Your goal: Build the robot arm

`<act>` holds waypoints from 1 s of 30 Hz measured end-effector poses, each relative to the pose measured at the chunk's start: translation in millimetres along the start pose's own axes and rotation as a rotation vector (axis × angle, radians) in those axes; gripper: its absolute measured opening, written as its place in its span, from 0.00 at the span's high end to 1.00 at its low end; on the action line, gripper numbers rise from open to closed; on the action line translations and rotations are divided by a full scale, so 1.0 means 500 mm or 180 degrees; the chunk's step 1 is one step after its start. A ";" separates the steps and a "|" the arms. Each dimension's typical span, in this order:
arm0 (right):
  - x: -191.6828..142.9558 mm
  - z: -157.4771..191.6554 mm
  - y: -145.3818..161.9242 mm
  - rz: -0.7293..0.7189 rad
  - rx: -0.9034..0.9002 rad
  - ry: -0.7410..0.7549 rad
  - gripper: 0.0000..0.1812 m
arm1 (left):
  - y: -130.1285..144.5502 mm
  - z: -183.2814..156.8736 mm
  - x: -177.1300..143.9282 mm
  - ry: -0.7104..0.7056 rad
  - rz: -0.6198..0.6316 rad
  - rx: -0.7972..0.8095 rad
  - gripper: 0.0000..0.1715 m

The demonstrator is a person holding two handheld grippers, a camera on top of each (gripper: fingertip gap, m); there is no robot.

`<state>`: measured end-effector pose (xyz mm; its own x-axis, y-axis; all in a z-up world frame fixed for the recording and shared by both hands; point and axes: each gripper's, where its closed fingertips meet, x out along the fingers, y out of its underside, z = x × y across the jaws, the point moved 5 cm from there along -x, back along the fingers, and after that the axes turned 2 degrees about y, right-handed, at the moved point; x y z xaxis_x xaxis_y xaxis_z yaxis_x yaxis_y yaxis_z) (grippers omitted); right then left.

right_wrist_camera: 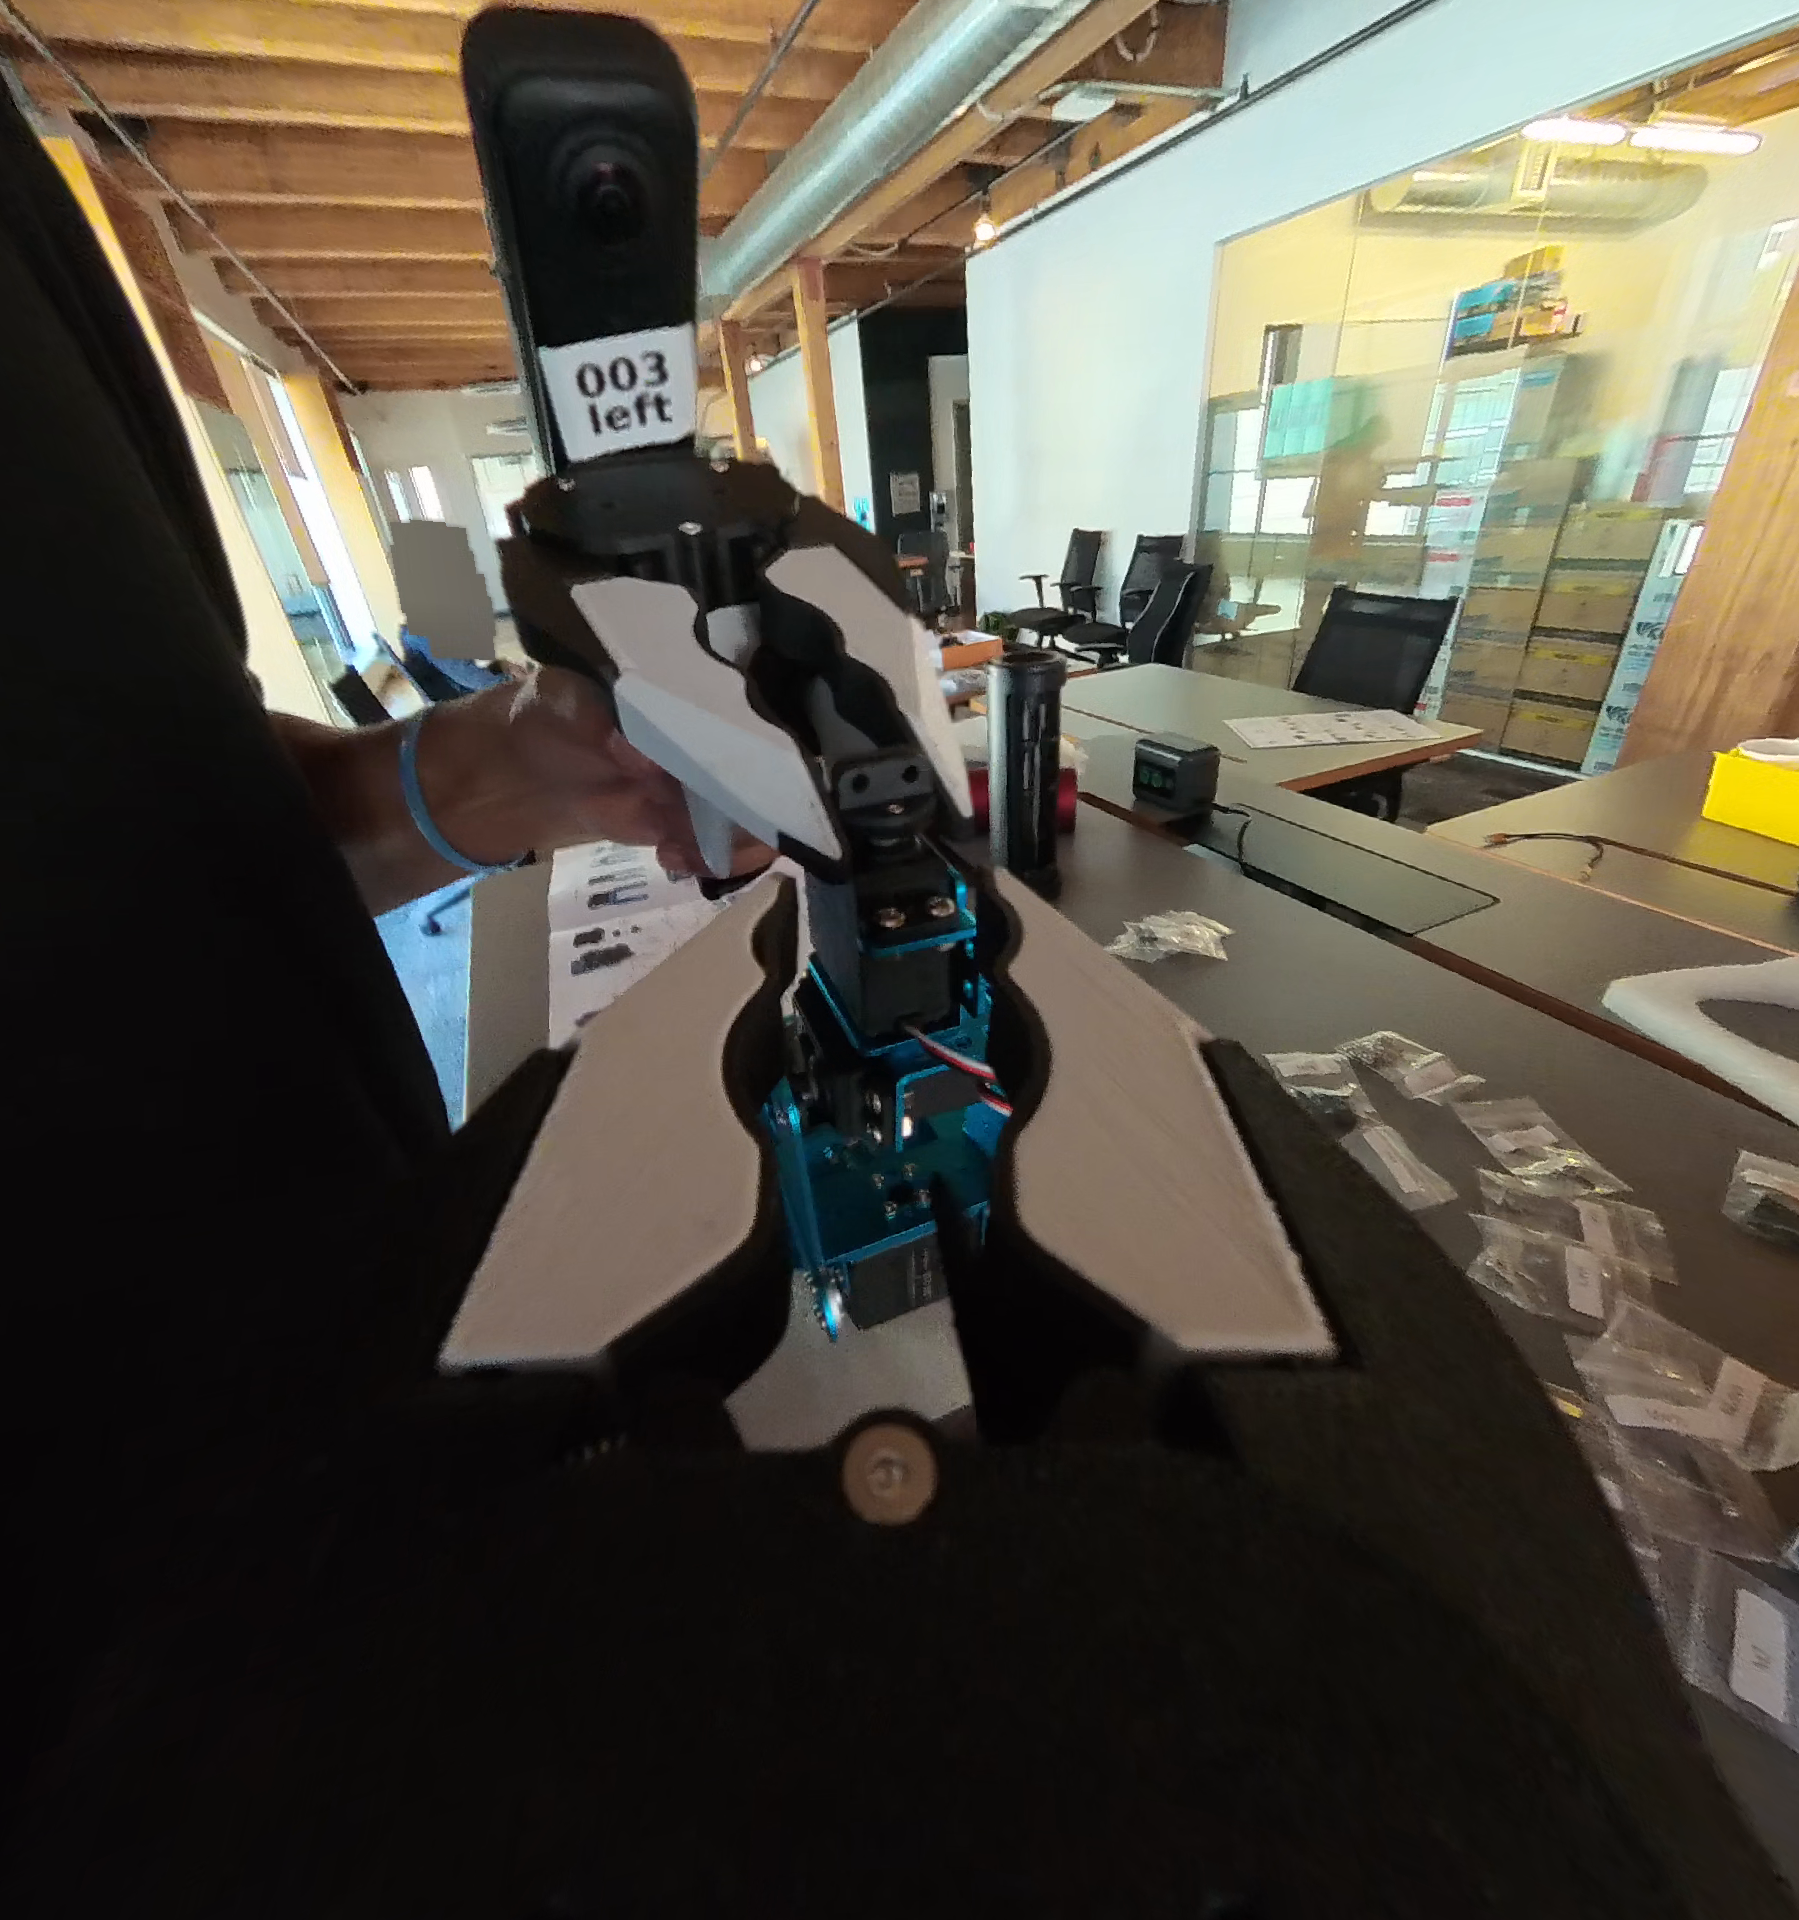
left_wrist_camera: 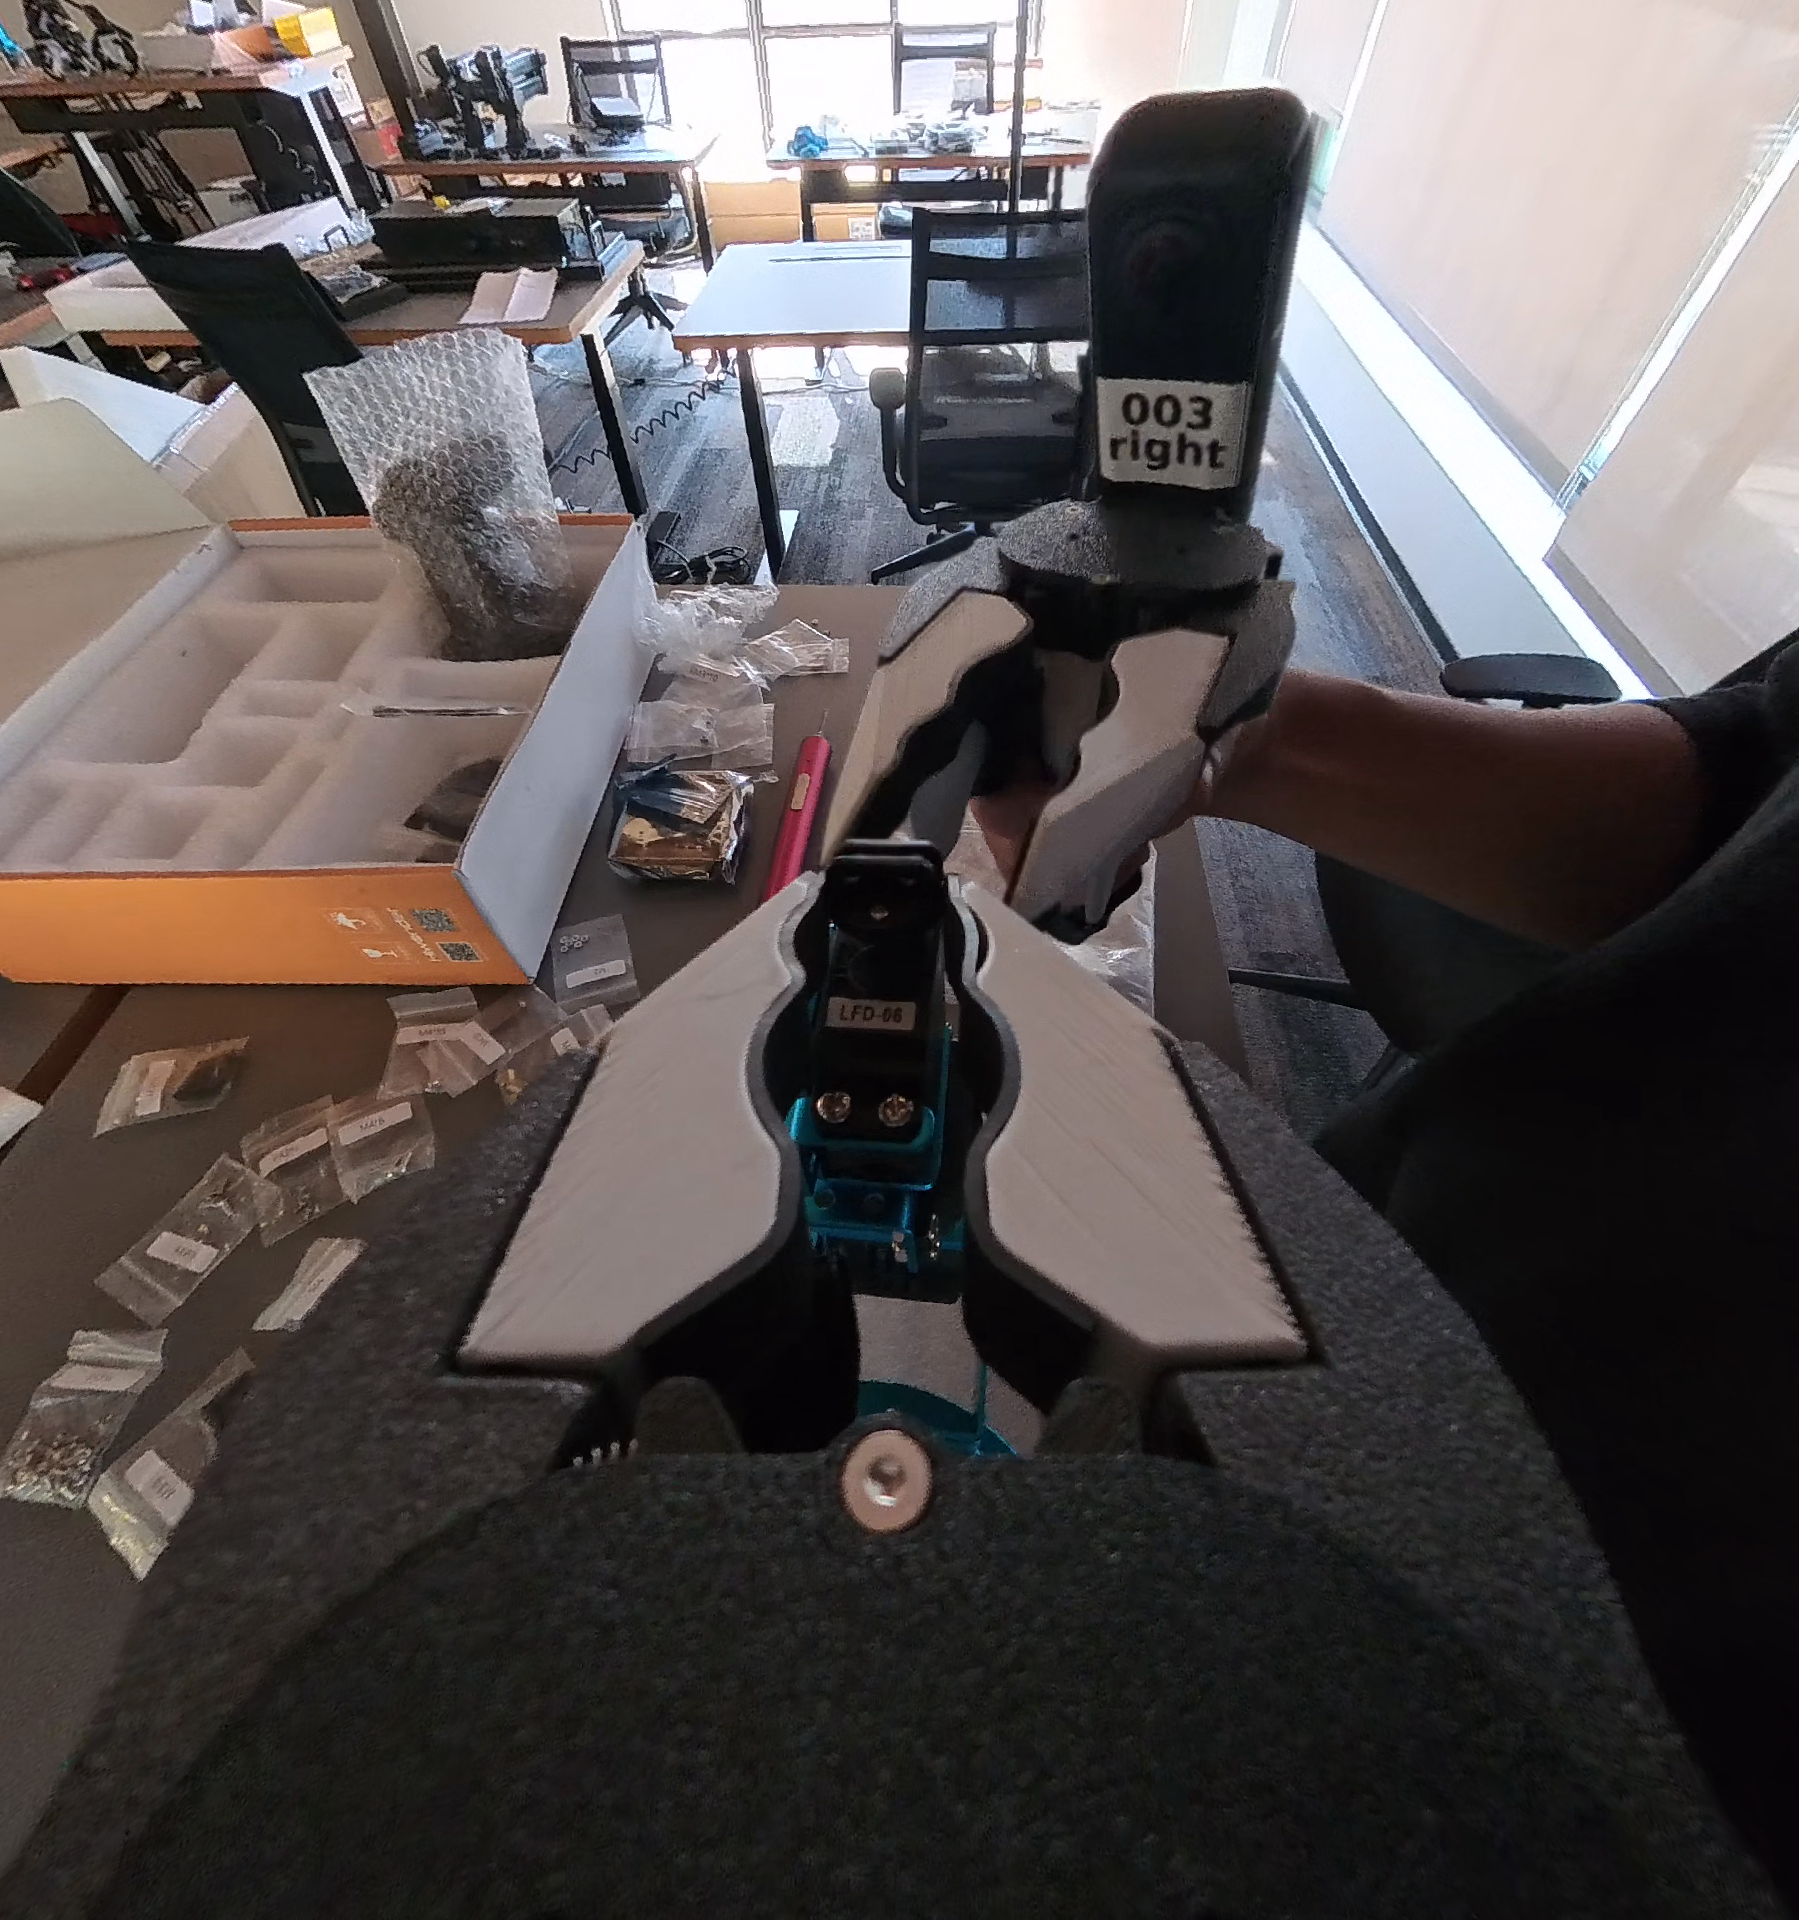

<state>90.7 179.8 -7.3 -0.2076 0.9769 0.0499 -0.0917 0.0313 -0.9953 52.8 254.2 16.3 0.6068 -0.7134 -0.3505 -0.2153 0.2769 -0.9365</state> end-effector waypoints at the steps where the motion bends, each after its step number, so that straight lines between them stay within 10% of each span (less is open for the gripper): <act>1: 0.006 0.002 0.005 0.0060 -0.0037 0.0001 0.82 | 0.000 0.000 0.001 0.0017 -0.0004 -0.0009 0.88; 30: 0.025 -0.015 0.011 0.0220 -0.0125 -0.0260 0.86 | 0.001 0.016 0.007 0.0555 -0.0064 0.0065 0.88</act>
<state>94.9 193.7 -12.6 -0.2909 0.9566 -0.0141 -0.0366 -0.0259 -0.9990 60.6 257.0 14.5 0.4686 -0.8193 -0.3305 -0.1876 0.2733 -0.9435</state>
